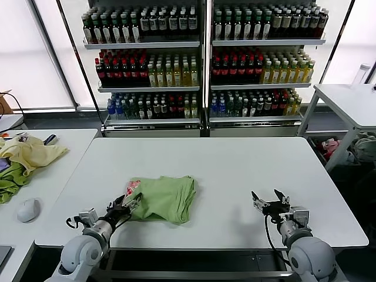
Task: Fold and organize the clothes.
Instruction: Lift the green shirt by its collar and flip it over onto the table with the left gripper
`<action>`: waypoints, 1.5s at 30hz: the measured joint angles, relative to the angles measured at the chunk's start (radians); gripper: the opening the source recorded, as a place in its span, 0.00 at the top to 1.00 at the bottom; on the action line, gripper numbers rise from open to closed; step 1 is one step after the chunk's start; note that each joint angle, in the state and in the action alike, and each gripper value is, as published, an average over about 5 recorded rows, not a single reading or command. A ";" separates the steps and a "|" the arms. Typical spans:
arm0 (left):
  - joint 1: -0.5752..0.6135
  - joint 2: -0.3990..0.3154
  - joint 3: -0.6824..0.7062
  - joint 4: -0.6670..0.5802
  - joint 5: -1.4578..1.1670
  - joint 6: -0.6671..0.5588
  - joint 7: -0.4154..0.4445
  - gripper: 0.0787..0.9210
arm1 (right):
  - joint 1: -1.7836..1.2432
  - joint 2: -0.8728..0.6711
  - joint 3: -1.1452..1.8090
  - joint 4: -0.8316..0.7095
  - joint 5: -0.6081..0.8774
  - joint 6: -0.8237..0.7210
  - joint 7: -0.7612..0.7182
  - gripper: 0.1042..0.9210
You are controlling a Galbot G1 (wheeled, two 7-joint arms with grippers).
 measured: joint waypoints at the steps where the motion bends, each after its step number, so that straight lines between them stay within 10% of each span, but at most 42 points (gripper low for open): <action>1: -0.001 -0.001 -0.003 0.003 -0.012 0.002 0.003 0.34 | -0.002 0.000 0.001 0.002 0.000 0.000 0.000 0.12; 20: -0.001 -0.042 -0.092 0.059 -0.314 0.059 0.016 0.94 | -0.020 -0.003 0.012 0.029 0.000 -0.002 0.003 0.12; 45: -0.015 0.131 -0.458 -0.083 -0.554 0.102 -0.053 0.95 | 0.001 0.009 0.005 0.030 0.010 0.002 0.002 0.12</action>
